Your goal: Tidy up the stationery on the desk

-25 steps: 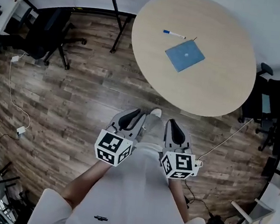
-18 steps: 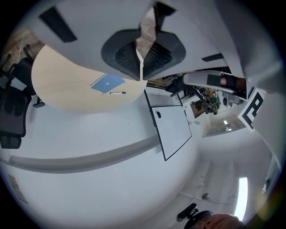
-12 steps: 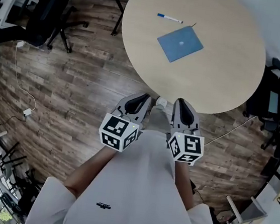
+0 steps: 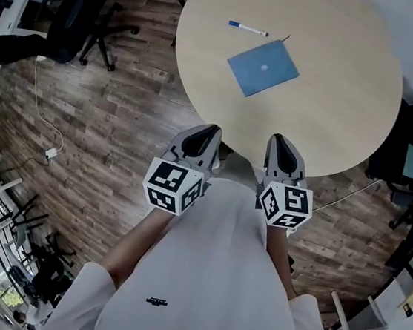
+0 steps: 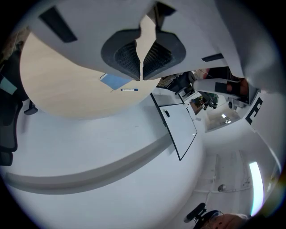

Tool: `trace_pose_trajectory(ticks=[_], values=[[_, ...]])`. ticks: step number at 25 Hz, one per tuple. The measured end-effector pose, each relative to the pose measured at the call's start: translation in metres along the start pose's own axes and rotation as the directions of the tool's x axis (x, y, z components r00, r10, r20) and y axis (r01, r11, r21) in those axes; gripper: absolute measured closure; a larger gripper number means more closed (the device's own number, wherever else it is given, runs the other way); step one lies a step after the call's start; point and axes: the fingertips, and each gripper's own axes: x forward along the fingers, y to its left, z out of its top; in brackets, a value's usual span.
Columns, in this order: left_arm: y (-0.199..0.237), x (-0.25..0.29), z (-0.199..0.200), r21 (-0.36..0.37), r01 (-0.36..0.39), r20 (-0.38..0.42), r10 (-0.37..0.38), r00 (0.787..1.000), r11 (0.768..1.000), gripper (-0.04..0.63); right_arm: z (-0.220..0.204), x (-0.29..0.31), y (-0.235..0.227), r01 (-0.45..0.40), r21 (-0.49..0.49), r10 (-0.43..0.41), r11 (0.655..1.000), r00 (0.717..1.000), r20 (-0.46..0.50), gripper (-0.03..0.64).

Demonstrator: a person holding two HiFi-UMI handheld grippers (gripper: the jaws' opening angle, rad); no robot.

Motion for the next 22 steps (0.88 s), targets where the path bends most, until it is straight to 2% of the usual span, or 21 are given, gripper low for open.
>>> trace_pose_trajectory(ticks=[4, 10, 14, 17, 22], values=[[0.024, 0.019, 0.013, -0.027, 0.011, -0.014, -0.011, 1.000, 1.000, 0.559, 0.009, 0.024, 0.003, 0.005, 0.003, -0.005, 1.000, 1.000, -0.013, 0.571], [0.052, 0.051, 0.033, -0.004, 0.098, -0.062, -0.098, 0.993, 0.995, 0.559, 0.024, 0.063, 0.005, 0.074, 0.028, -0.074, 0.997, 0.997, -0.021, 0.571], [0.075, 0.075, 0.051, 0.025, 0.167, -0.079, -0.165, 0.983, 0.986, 0.558, 0.035, 0.098, 0.008, 0.126, 0.046, -0.125, 0.991, 0.992, -0.028, 0.571], [0.082, 0.091, 0.052, 0.025, 0.233, -0.124, -0.228, 0.966, 0.972, 0.559, 0.039, 0.112, 0.009, 0.164, 0.054, -0.162, 0.985, 0.986, -0.039, 0.571], [0.088, 0.124, 0.055, 0.047, 0.259, -0.161, -0.249, 0.955, 0.965, 0.558, 0.041, 0.133, -0.005, 0.173, 0.065, -0.170, 0.983, 0.984, -0.046, 0.571]])
